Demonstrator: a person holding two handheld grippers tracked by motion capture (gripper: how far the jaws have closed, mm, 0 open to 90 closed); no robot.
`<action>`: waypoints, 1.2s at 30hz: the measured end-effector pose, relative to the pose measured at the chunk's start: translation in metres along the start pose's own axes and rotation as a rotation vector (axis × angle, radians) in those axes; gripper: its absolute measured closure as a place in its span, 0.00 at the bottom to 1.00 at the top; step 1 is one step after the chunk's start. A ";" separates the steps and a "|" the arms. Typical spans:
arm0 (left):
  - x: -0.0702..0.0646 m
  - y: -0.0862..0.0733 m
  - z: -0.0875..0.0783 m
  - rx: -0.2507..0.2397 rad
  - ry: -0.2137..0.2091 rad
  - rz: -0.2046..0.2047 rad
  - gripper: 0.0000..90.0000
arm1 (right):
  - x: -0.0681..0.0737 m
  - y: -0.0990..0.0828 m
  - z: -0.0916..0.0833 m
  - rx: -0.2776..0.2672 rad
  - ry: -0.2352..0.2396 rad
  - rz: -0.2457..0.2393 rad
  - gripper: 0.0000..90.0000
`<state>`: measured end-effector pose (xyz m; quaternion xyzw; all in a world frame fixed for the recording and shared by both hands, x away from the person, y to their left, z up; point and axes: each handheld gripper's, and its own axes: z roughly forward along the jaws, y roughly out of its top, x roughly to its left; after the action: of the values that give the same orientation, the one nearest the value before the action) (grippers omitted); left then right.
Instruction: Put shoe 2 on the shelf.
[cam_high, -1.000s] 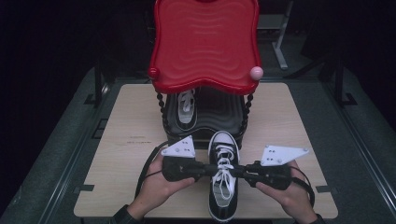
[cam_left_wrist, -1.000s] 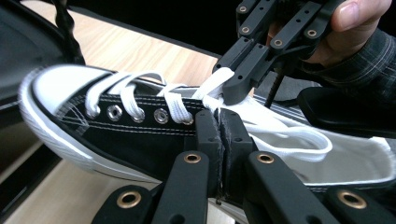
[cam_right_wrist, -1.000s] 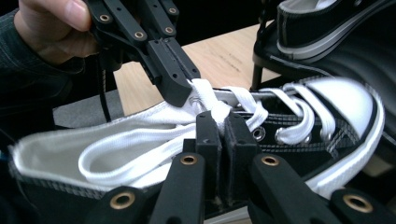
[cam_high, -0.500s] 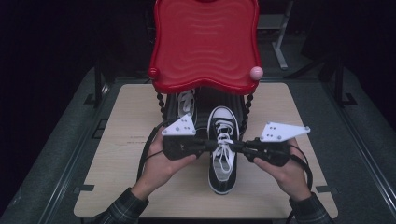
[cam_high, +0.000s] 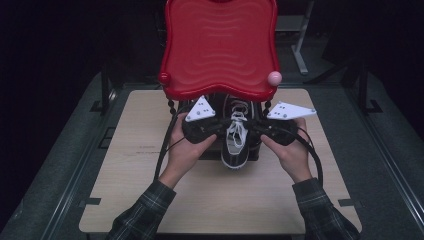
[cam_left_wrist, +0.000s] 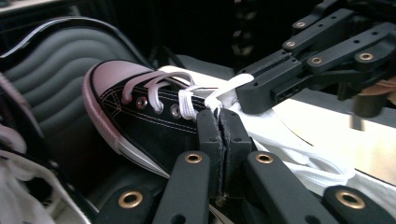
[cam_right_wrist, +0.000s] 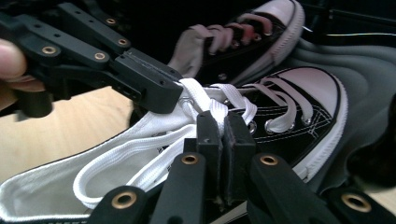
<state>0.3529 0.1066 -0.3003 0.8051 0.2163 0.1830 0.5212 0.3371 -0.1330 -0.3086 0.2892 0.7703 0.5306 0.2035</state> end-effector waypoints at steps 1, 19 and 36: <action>0.002 -0.001 0.002 0.006 0.011 0.006 0.98 | -0.002 0.000 0.004 0.002 -0.014 -0.002 0.96; 0.004 -0.024 -0.005 0.049 -0.029 -0.011 0.83 | -0.005 -0.014 0.020 0.026 -0.027 0.029 0.96; -0.021 -0.087 -0.006 0.230 -0.134 0.084 0.48 | -0.006 -0.013 0.021 0.030 -0.013 0.043 0.96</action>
<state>0.3185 0.1316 -0.3797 0.8783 0.1666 0.1246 0.4304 0.3517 -0.1260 -0.3286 0.3121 0.7705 0.5212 0.1930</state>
